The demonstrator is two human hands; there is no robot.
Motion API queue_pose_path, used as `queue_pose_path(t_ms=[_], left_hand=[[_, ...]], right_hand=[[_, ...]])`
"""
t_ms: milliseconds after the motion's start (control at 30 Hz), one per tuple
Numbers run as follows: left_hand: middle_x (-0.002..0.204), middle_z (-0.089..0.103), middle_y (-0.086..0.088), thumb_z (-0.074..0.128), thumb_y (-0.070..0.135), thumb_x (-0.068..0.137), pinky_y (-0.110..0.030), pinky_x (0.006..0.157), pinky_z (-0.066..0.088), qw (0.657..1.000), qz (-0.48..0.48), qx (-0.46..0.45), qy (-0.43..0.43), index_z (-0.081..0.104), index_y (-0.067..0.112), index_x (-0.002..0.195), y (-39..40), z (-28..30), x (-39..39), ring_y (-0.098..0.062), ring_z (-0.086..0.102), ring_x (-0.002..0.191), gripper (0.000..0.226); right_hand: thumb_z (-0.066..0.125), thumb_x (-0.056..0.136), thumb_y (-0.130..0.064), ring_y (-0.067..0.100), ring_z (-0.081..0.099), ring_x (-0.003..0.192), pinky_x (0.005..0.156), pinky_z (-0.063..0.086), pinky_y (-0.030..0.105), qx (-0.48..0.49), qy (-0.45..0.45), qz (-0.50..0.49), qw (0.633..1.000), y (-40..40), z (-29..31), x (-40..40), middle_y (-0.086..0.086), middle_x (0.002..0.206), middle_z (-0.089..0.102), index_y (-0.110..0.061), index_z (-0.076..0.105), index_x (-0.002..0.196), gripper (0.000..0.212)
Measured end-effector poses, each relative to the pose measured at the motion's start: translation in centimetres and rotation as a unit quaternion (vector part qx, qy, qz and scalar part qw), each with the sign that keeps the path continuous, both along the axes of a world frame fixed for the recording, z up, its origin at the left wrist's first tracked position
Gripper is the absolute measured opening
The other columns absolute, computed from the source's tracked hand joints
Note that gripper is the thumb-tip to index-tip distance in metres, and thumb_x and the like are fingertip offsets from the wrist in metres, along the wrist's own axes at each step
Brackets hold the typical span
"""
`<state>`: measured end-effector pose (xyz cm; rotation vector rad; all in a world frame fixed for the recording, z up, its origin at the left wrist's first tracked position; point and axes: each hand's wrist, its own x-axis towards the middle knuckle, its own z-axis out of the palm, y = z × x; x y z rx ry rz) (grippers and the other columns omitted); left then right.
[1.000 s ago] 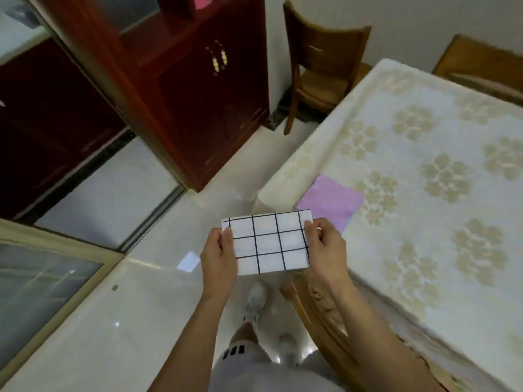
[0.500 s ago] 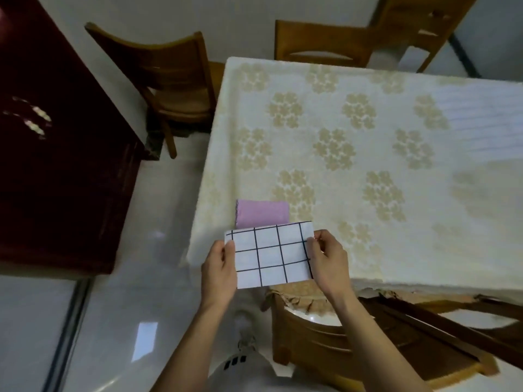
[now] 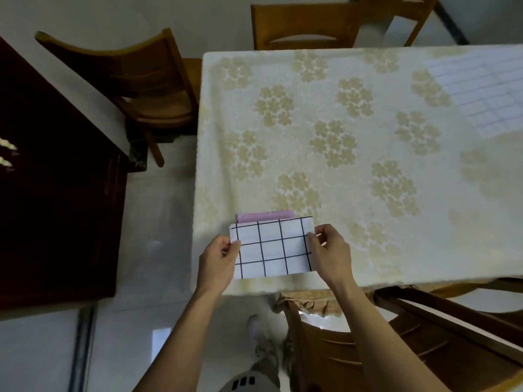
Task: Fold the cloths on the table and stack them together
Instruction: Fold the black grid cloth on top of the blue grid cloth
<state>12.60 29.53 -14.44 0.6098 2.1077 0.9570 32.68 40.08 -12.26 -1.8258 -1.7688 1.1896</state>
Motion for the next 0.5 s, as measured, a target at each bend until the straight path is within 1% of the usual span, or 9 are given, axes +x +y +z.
queue_pose_path(t_ms=[67,133,200,267,333,367,433,500], left_hand=[[0.072,0.060,0.005,0.063,0.025,0.095,-0.025,0.061,0.039,1.000,-0.002,-0.013,0.017,0.052,0.018,0.073,1.0,-0.7,-0.5,-0.012,0.051,0.066,0.025],[0.076,0.064,0.003,0.063,0.026,0.095,-0.027,0.063,0.039,0.999,0.000,-0.030,0.019,0.054,0.018,0.075,1.9,-1.5,-1.1,-0.014,0.055,0.070,0.023],[0.076,0.063,0.003,0.063,0.027,0.095,-0.028,0.066,0.037,0.999,-0.002,-0.044,0.028,0.053,0.020,0.074,2.6,-2.3,-1.5,-0.016,0.055,0.071,0.024],[0.076,0.061,0.004,0.062,0.028,0.096,-0.027,0.068,0.035,0.997,-0.010,-0.063,0.044,0.054,0.018,0.076,3.3,-2.8,-1.8,-0.017,0.054,0.073,0.023],[0.079,0.062,0.004,0.061,0.028,0.097,-0.026,0.067,0.036,0.995,-0.012,-0.083,0.054,0.058,0.015,0.083,3.9,-3.3,-1.9,-0.017,0.056,0.076,0.019],[0.079,0.061,0.006,0.060,0.028,0.097,-0.026,0.064,0.036,0.994,-0.011,-0.091,0.056,0.059,0.014,0.085,4.1,-3.5,-1.8,-0.016,0.056,0.076,0.018],[0.077,0.060,0.008,0.059,0.028,0.098,-0.021,0.058,0.035,0.993,-0.011,-0.104,0.062,0.059,0.014,0.088,4.3,-3.9,-1.7,-0.012,0.055,0.072,0.017],[0.076,0.059,0.010,0.058,0.029,0.098,-0.017,0.056,0.034,0.991,-0.014,-0.114,0.071,0.059,0.014,0.089,4.3,-4.1,-1.6,-0.005,0.053,0.068,0.018]], right_hand=[[0.055,0.098,-0.026,0.008,0.055,0.071,0.057,0.038,0.020,-0.008,-0.011,-0.005,1.000,0.9,-1.3,-0.7,-0.012,0.079,0.059,-0.019,0.059,0.093,0.009],[0.057,0.097,-0.026,0.015,0.054,0.071,0.057,0.034,0.017,-0.018,-0.028,-0.006,0.999,1.8,-2.6,-1.2,-0.011,0.075,0.059,-0.016,0.060,0.088,0.014],[0.057,0.097,-0.026,0.018,0.055,0.074,0.057,0.034,0.021,-0.037,-0.040,-0.005,0.999,2.5,-3.8,-1.6,-0.006,0.075,0.061,-0.015,0.061,0.087,0.016],[0.057,0.098,-0.028,0.020,0.056,0.078,0.061,0.034,0.027,-0.052,-0.048,-0.004,0.998,3.0,-4.8,-2.0,-0.003,0.081,0.063,-0.016,0.061,0.089,0.015],[0.057,0.098,-0.030,0.020,0.058,0.082,0.063,0.036,0.028,-0.061,-0.051,-0.003,0.997,3.5,-5.6,-2.2,-0.002,0.086,0.063,-0.016,0.062,0.093,0.015],[0.057,0.099,-0.030,0.019,0.059,0.083,0.063,0.037,0.028,-0.065,-0.053,-0.002,0.996,3.6,-5.9,-2.3,-0.003,0.087,0.063,-0.015,0.064,0.097,0.017],[0.058,0.099,-0.031,0.017,0.057,0.082,0.067,0.038,0.027,-0.071,-0.058,-0.002,0.996,3.9,-6.4,-2.4,-0.003,0.089,0.062,-0.012,0.066,0.104,0.022],[0.058,0.099,-0.031,0.015,0.056,0.081,0.070,0.038,0.026,-0.072,-0.061,-0.004,0.996,4.0,-6.7,-2.3,-0.004,0.090,0.062,-0.010,0.067,0.106,0.024]])
